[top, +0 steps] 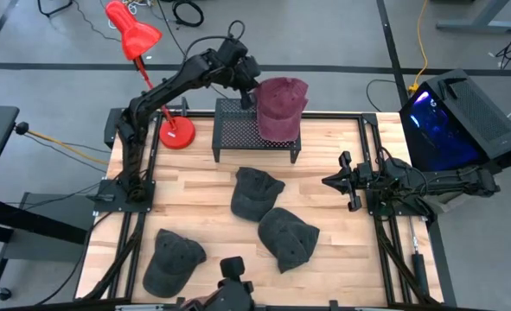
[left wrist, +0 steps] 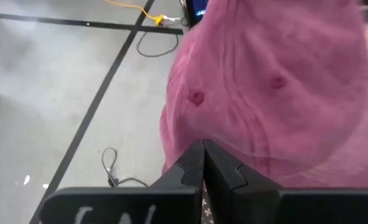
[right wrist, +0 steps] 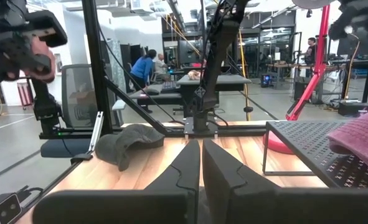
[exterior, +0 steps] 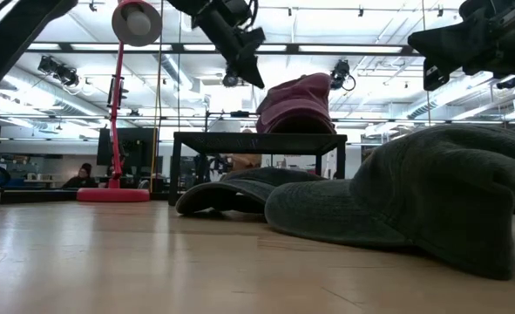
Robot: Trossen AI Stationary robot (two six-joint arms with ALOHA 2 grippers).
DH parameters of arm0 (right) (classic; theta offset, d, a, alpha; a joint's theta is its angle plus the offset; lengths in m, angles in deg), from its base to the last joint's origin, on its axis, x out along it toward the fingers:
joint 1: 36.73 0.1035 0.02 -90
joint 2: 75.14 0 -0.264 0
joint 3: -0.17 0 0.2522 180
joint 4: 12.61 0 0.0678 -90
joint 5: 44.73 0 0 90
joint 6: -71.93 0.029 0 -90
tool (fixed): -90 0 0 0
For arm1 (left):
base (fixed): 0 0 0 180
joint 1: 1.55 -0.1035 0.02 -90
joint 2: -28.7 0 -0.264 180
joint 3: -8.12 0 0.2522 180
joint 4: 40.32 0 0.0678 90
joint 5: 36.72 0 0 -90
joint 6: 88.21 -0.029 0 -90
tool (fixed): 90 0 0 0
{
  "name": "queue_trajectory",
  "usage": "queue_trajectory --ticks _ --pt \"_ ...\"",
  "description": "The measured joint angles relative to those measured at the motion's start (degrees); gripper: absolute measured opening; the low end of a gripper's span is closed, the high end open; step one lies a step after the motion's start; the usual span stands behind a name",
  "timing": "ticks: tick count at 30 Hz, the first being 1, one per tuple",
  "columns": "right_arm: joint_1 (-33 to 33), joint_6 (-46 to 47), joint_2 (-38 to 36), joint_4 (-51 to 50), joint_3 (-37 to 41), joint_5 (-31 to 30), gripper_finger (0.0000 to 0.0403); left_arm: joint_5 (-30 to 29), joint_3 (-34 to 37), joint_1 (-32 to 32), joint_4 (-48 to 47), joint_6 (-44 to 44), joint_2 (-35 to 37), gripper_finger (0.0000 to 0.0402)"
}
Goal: Pick & Place hat
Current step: Stack the red cap on top of the red cap on the shelf, then put the bottom left black cap on the shelf
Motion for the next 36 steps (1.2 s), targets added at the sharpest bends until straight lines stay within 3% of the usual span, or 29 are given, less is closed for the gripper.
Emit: queue_trajectory --ticks 7,13,29,36 --pt "0.0 0.0 0.0 0.0 0.0 0.0 0.0023 0.8 -0.1 1.3 -1.7 1.4 4.9 0.0009" --pt "0.0 0.0 0.0 0.0 0.0 0.0 0.0023 5.8 -0.1 3.1 -4.2 1.8 8.8 0.0018" --pt "0.0 0.0 0.0 0.0 0.0 0.0 0.0023 9.0 -0.1 11.7 -14.0 7.4 11.4 0.0018" --pt "0.0 0.0 0.0 0.0 0.0 0.0 0.0023 8.2 0.6 14.2 -9.0 10.1 11.4 0.0005"
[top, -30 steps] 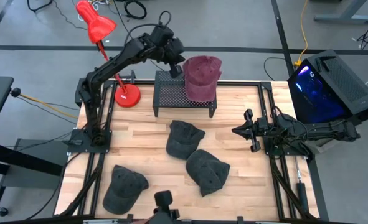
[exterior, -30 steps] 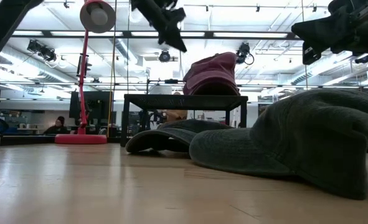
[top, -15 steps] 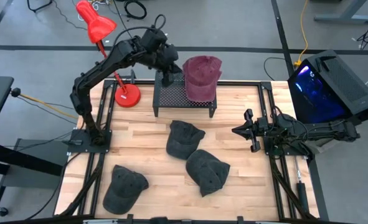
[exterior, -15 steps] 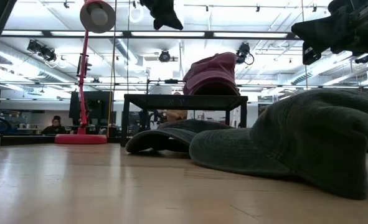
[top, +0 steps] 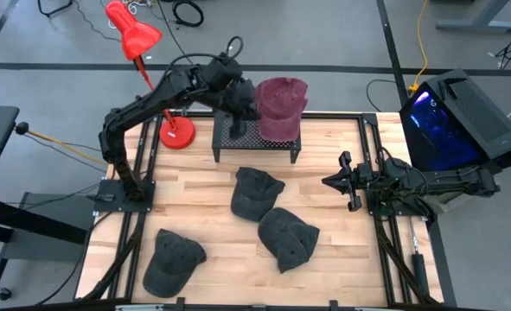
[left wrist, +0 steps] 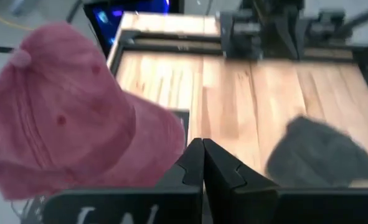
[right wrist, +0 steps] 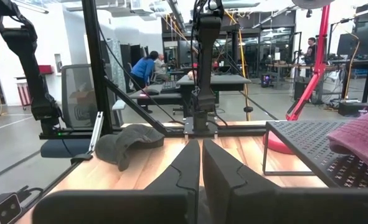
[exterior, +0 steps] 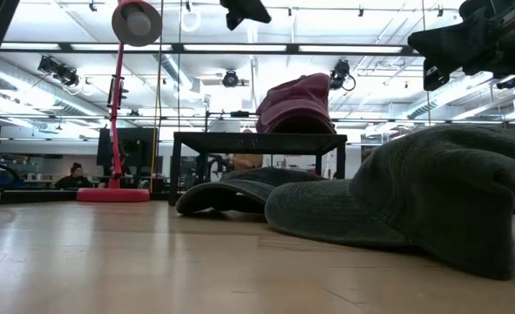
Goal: Pick & Place hat
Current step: Put the bottom left black cap on the shelf
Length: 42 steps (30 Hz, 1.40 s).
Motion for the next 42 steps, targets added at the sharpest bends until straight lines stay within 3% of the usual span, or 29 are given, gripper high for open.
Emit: queue_trajectory --ticks 17,27,30,36,42 --pt "0.0 0.0 0.0 0.0 0.0 0.0 0.0023 -10.0 12.1 11.1 17.5 10.7 1.0 0.0004" --pt "0.0 0.0 0.0 0.0 0.0 0.0 0.0023 -16.8 22.3 18.9 20.1 12.5 6.8 0.0009" --pt "0.0 0.0 0.0 0.0 0.0 0.0 0.0023 -16.4 26.0 20.9 20.5 12.4 9.5 0.0006" --pt "0.0 0.0 0.0 0.0 0.0 0.0 0.0023 -9.7 34.8 23.1 19.9 13.0 16.6 0.0014" --pt "0.0 0.0 0.0 0.0 0.0 0.0 0.0023 -9.2 42.2 24.7 18.3 13.8 22.7 0.0019"
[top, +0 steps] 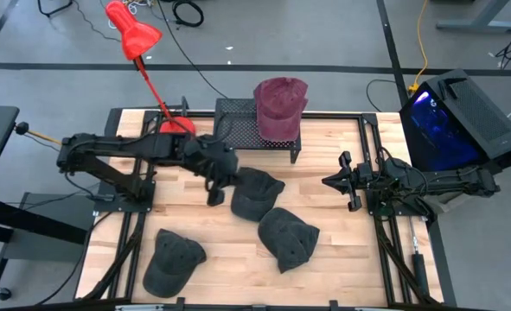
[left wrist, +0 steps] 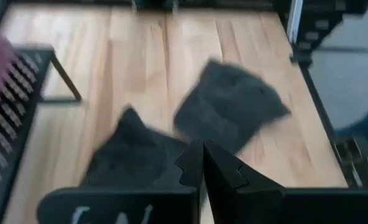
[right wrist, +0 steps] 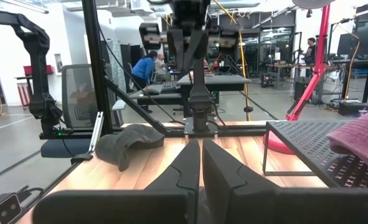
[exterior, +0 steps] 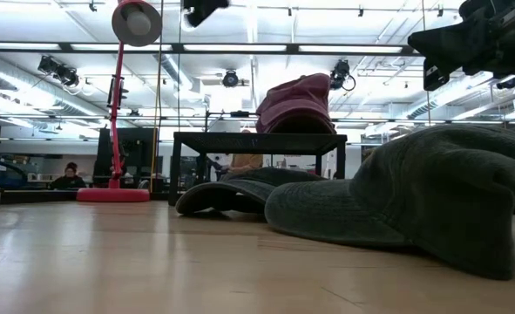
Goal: Pick & Place hat
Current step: Put the bottom left black cap on the shelf
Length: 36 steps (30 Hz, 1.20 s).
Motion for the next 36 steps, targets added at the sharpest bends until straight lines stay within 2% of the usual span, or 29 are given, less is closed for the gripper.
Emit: queue_trajectory --ticks 6,15,23,28,36 --pt "0.0 0.0 0.0 0.0 0.0 0.0 0.0023 1.0 5.0 1.8 -5.2 -0.1 3.6 0.002" --pt "0.0 0.0 0.0 -0.2 0.0 0.0 0.0023 13.9 11.5 2.3 -10.3 -0.5 4.6 0.0021" --pt "0.0 0.0 0.0 -0.4 0.0 0.0 0.0023 16.0 17.3 2.7 -10.3 -0.7 4.5 0.0029" --pt "0.0 0.0 0.0 -0.4 0.0 0.0 0.0023 16.5 18.7 4.2 -10.4 -2.0 4.5 0.0074" --pt "0.0 0.0 0.0 -0.4 0.0 0.0 0.0023 16.6 19.3 7.5 -12.4 -2.6 3.9 0.0191"
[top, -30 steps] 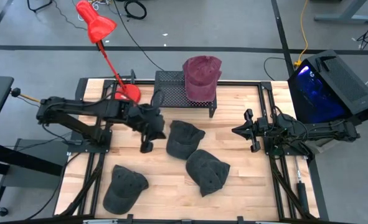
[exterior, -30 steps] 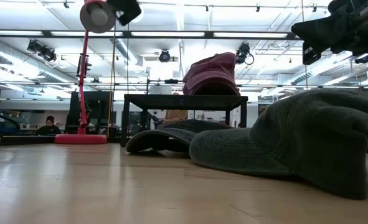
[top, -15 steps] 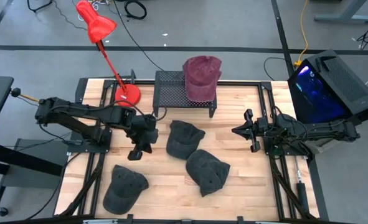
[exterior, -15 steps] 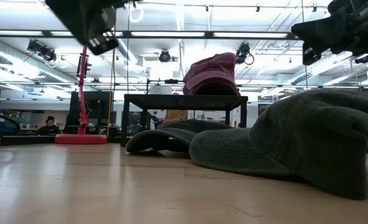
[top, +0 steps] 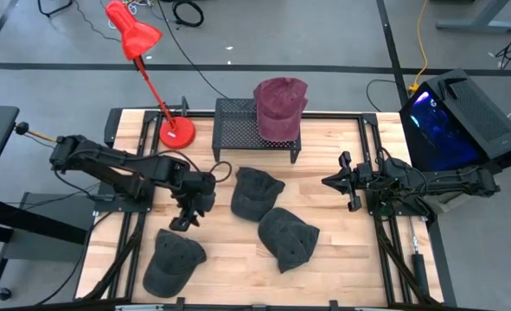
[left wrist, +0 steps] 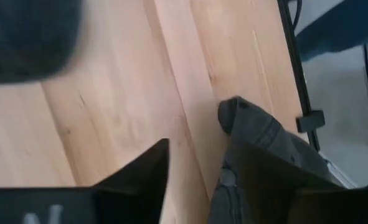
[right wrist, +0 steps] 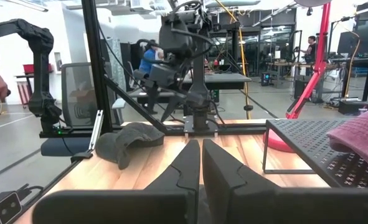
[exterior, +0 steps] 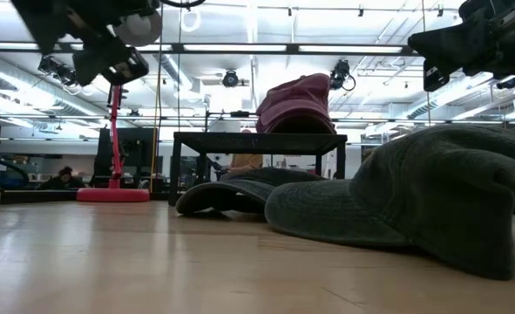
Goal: Pick & Place hat
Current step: Put the bottom left black cap on the shelf
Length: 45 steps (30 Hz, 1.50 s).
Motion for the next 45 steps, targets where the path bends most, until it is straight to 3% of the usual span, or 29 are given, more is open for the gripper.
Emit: queue_trajectory --ticks 5,9,38,45 --pt "0.0 0.0 0.0 0.1 0.0 0.0 0.0023 3.9 0.0 1.2 -3.6 4.3 -1.4 0.026" --pt "0.0 0.0 0.0 0.1 0.0 0.0 0.0023 8.0 0.0 1.3 -5.6 4.3 -3.8 0.0285" --pt "0.0 0.0 0.0 0.0 0.0 0.0 0.0023 14.7 0.0 1.8 -7.4 -12.8 -19.4 0.0282" --pt "0.0 0.0 0.0 0.0 0.0 0.0 0.0023 18.9 0.0 1.9 -8.0 -16.2 -23.0 0.028"
